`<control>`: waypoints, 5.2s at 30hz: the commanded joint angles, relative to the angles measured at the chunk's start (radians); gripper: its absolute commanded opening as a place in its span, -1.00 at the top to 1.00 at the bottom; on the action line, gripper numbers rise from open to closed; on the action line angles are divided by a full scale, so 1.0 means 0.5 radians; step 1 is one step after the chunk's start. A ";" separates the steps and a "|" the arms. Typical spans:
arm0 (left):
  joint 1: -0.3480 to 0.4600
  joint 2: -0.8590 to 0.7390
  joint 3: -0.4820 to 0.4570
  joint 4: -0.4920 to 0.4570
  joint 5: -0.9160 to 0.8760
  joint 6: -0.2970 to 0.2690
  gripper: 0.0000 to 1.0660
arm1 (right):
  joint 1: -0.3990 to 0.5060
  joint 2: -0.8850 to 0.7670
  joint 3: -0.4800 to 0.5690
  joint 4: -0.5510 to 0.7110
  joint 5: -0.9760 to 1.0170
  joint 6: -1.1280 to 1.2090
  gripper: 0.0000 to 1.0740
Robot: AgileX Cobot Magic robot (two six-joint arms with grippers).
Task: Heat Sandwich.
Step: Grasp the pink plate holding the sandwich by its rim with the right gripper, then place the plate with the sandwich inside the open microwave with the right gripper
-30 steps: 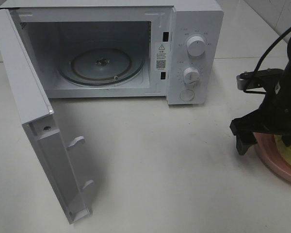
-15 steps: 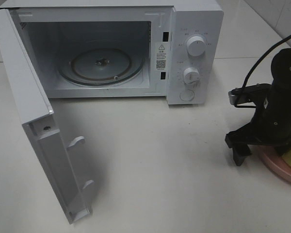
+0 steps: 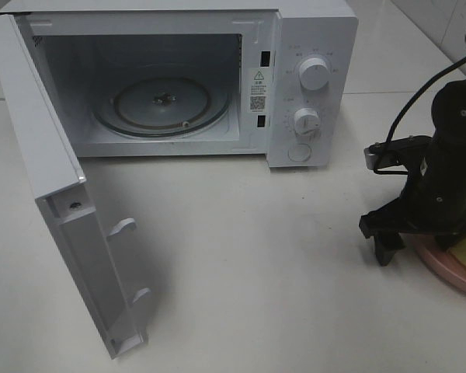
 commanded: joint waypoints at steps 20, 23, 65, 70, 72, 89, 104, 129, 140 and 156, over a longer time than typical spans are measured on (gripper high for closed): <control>-0.002 -0.052 0.008 -0.014 -0.012 -0.006 -0.86 | -0.006 0.008 0.008 -0.022 0.044 0.024 1.00; -0.002 -0.052 0.008 -0.014 -0.012 -0.006 -0.86 | -0.002 0.008 0.008 -0.042 0.050 0.032 1.00; -0.002 -0.052 0.008 -0.014 -0.012 -0.006 -0.86 | 0.520 -0.360 0.060 -0.550 0.650 0.380 1.00; -0.002 -0.052 0.008 -0.014 -0.012 -0.006 -0.86 | 0.600 -0.448 0.134 -0.534 0.678 0.380 1.00; -0.002 -0.052 0.008 -0.014 -0.012 -0.006 -0.86 | 0.656 -0.510 0.178 -0.528 0.688 0.380 1.00; -0.002 -0.052 0.008 -0.014 -0.012 -0.006 -0.86 | 0.982 -0.804 0.288 -0.528 0.880 0.388 1.00; -0.002 -0.052 0.008 -0.014 -0.012 -0.006 -0.86 | 1.294 -0.894 0.288 -0.512 0.990 0.392 1.00; -0.002 -0.052 0.008 -0.014 -0.012 -0.006 -0.86 | 1.584 -0.894 0.288 -0.598 1.020 0.220 1.00; -0.002 -0.052 0.008 -0.014 -0.012 -0.006 -0.86 | 1.584 -0.894 0.288 -0.650 0.874 -0.010 0.99; -0.002 -0.052 0.008 -0.014 -0.012 -0.006 -0.86 | 1.584 -0.894 0.288 -0.732 0.600 -0.408 0.98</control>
